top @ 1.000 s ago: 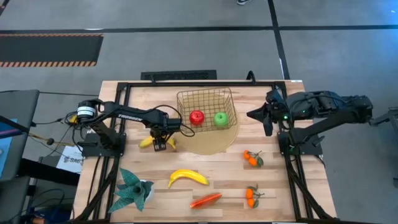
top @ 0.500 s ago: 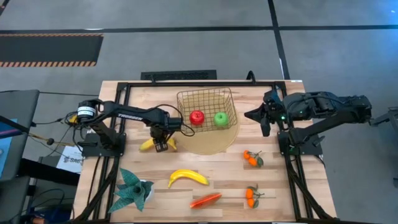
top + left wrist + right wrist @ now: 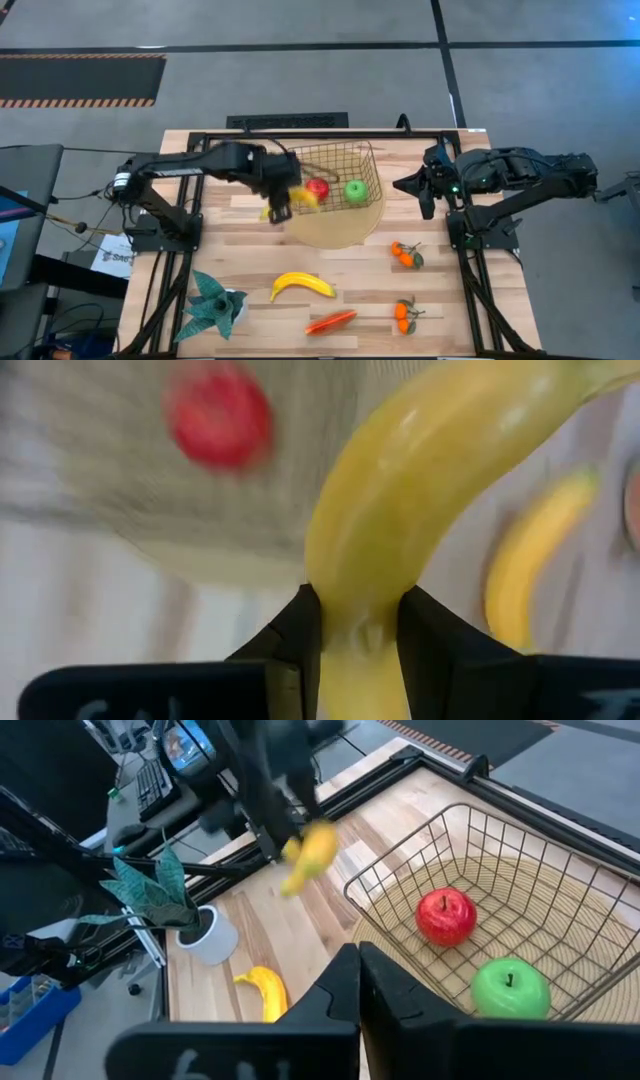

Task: Build produce basket
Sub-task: Put the banana into the basket

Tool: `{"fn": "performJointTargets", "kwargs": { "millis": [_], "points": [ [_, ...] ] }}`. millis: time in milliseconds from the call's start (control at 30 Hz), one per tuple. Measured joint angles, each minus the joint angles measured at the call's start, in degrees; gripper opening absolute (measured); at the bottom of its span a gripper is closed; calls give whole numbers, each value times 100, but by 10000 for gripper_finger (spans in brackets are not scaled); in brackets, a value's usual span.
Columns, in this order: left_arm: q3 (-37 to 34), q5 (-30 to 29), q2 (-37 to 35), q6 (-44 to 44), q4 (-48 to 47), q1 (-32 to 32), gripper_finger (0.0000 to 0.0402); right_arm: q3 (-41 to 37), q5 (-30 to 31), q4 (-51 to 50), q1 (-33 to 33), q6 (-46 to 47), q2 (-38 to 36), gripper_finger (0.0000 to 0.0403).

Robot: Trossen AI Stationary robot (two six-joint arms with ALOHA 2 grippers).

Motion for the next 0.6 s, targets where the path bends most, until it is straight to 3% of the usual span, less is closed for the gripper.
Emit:
{"fn": "performJointTargets", "kwargs": {
  "millis": [167,333,600],
  "points": [
    [1028,-974,53,566,488,189,71,0,0,0,-2,-26,0,15],
    [1193,-845,64,1119,1544,616,71,0,0,0,-17,-39,0,17],
    [1191,-595,538,1765,2393,1204,71,0,0,4,-17,-44,1,14]
  ]
}}
